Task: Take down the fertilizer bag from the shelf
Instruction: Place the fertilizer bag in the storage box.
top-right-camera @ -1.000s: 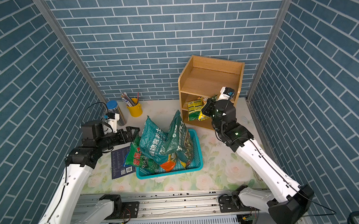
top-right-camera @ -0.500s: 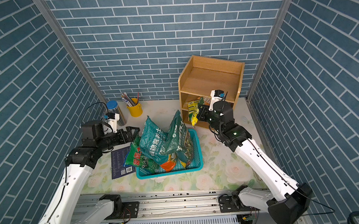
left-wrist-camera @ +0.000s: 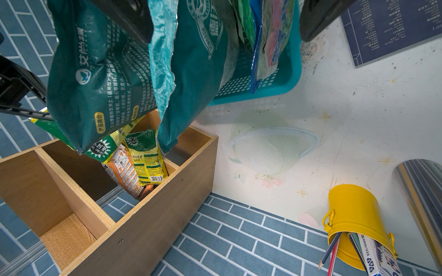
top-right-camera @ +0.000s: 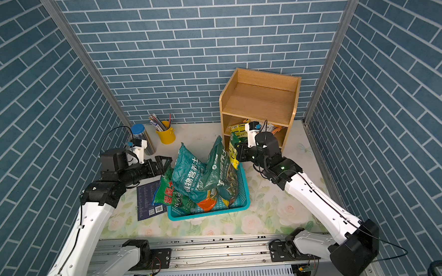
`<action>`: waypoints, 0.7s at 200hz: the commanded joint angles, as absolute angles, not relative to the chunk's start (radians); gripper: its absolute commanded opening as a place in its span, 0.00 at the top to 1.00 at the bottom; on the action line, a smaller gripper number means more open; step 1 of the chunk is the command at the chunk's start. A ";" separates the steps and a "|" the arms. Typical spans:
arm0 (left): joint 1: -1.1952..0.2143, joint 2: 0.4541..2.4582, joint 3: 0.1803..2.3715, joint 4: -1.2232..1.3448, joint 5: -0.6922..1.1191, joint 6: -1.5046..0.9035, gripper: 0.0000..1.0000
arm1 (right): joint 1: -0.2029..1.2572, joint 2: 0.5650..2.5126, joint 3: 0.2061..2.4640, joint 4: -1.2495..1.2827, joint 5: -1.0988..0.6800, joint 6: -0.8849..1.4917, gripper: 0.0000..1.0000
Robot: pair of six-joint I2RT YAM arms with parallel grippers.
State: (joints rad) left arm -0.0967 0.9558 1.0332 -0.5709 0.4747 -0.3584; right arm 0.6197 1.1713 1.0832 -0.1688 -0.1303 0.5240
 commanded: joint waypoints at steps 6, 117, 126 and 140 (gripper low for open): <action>-0.098 0.957 1.023 -0.565 0.474 -0.350 0.00 | 0.632 1.128 0.983 -0.022 -0.170 0.458 1.00; -0.098 0.959 1.023 -0.565 0.474 -0.349 0.00 | 0.662 1.085 0.678 0.031 -0.114 0.462 1.00; -0.098 0.959 1.023 -0.565 0.473 -0.350 0.00 | 0.670 1.094 0.675 0.032 -0.114 0.467 1.00; -0.098 0.959 1.023 -0.565 0.472 -0.350 0.00 | 0.690 1.109 0.691 0.032 -0.125 0.469 1.00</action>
